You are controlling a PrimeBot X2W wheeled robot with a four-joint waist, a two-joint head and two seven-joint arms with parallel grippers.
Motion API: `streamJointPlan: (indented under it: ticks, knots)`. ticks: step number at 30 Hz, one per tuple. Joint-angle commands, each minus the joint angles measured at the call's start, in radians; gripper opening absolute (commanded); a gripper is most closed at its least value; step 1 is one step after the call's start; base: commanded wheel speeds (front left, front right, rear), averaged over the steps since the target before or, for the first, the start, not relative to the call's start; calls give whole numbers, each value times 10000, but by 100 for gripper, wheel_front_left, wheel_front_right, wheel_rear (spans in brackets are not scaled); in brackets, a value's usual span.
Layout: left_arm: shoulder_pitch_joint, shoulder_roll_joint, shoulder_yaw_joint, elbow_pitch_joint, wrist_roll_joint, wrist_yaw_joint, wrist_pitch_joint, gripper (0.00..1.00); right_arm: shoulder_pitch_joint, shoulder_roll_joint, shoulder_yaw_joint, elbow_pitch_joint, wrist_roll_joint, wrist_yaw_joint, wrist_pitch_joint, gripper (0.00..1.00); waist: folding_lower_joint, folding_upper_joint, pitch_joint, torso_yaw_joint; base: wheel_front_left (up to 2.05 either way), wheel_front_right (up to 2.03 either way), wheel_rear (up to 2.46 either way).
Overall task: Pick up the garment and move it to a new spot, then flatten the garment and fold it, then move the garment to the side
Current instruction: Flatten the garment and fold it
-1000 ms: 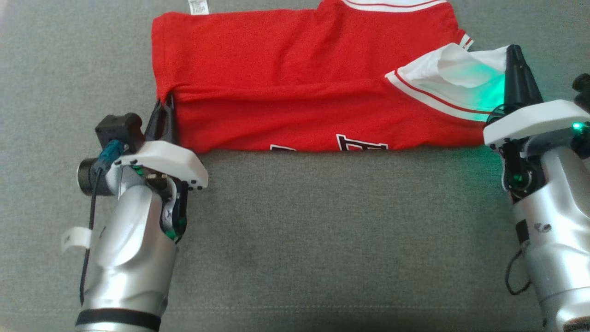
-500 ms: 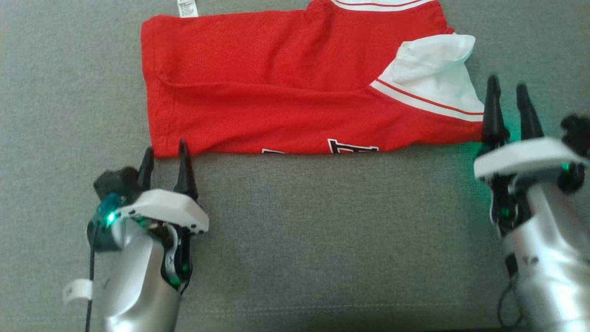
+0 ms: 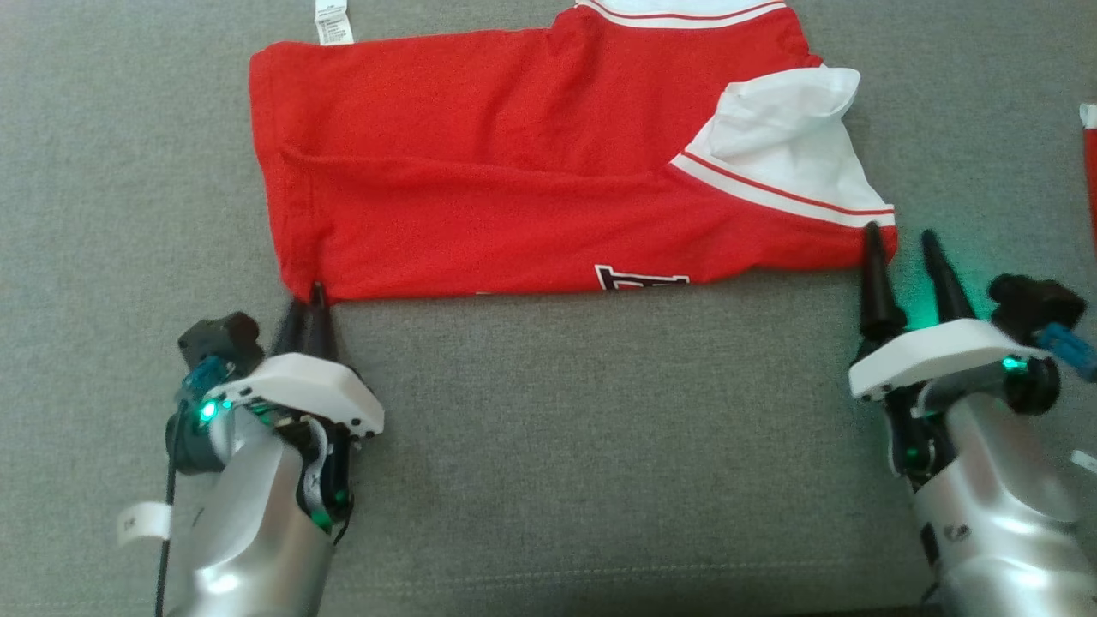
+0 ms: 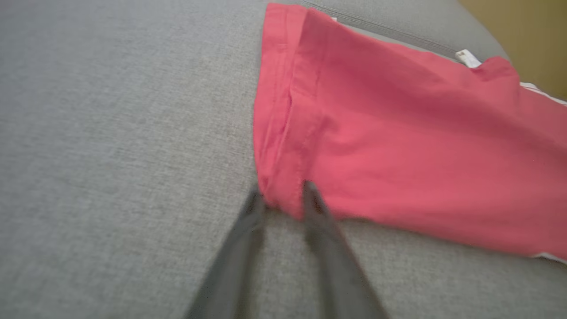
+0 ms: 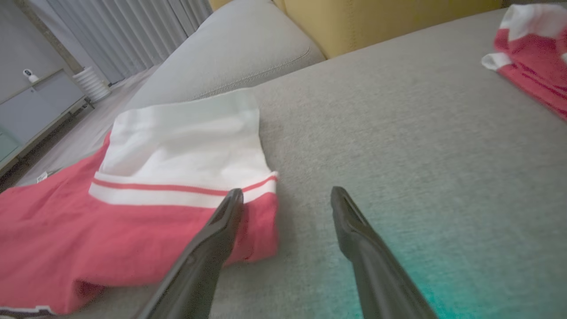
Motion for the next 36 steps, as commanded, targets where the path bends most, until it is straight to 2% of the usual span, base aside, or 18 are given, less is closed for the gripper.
streamJointPlan:
  ticks: [1,6,7,8,19,24,31,32,33,34,36]
  knots:
    - [-14,126,56,100,-99,-42,52,0,-135,86,313,-149,-155,63,-49,100,0,0,-5,23,0,0,0]
    - [-27,126,-63,282,-189,-120,52,0,-261,206,711,331,-378,63,203,100,0,0,-122,112,0,0,0]
    - [-10,126,-77,288,-174,-123,52,0,-282,212,744,407,-400,63,196,46,0,0,-167,140,0,0,0]
    - [23,126,-74,276,-160,-119,52,0,-292,218,786,485,-414,63,190,0,0,0,-228,166,0,0,0]
    - [1552,126,332,-558,86,-112,52,0,357,23,914,669,97,63,21,0,0,0,-1734,274,0,0,0]
    - [2413,126,481,-1094,370,6,52,0,1263,-88,988,261,607,63,271,0,0,0,-2270,265,0,0,0]
    - [2903,126,547,-1353,411,75,52,0,2056,-177,1041,-697,879,63,741,0,0,0,-2256,222,0,0,0]
    - [2883,126,533,-1384,418,94,52,23,2069,-181,1002,-885,885,63,757,0,0,0,-2198,221,0,0,0]
    - [2817,126,520,-1433,465,128,52,87,2042,-190,906,-1042,859,63,740,88,0,0,-2128,227,0,0,0]
    - [2723,126,503,-1505,542,169,52,100,1983,-205,857,-1195,777,63,721,100,0,0,-2059,245,0,0,0]
    - [2455,126,476,-1741,738,233,52,100,1784,-203,762,-1479,614,63,704,100,0,0,-1880,306,0,0,0]
